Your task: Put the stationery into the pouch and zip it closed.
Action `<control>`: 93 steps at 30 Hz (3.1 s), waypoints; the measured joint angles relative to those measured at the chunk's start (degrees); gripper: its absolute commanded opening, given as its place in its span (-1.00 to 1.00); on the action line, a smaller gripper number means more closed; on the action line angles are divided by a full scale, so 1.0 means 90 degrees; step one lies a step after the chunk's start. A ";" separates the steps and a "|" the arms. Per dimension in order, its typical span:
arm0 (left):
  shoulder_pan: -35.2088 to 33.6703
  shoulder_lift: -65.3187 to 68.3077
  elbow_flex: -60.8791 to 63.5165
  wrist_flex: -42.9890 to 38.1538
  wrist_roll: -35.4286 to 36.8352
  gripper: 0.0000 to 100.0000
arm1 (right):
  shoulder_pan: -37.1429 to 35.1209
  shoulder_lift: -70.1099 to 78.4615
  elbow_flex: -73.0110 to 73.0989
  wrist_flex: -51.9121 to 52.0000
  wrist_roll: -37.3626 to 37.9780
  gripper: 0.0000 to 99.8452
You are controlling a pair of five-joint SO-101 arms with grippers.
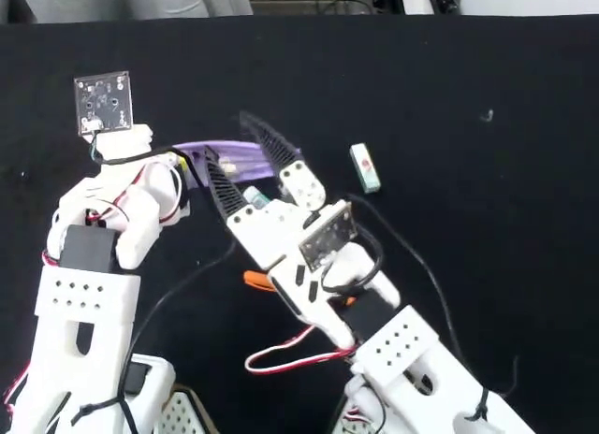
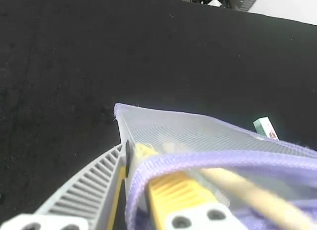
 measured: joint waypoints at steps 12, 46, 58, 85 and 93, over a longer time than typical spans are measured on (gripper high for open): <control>-0.0371 0.0010 0.0010 -0.0039 0.0000 -0.94 | -0.0283 0.0000 -0.2481 0.3204 0.0899 -0.52; -0.3966 0.0186 0.0059 -0.1231 -0.0039 -0.94 | -0.0293 0.1944 -0.2667 0.6300 0.1436 -0.52; -0.4103 0.0186 0.0059 -0.1250 -0.0039 -0.94 | 0.0537 0.5705 -0.3497 0.5236 0.1446 -0.52; -0.4103 0.0186 0.0059 -0.1250 -0.0039 -0.94 | 0.0821 1.0032 -0.8147 0.7873 0.1475 -0.52; -0.4103 0.0186 0.0059 -0.1250 -0.0039 -0.94 | 0.0821 1.0755 -0.9514 0.8899 0.1485 -0.52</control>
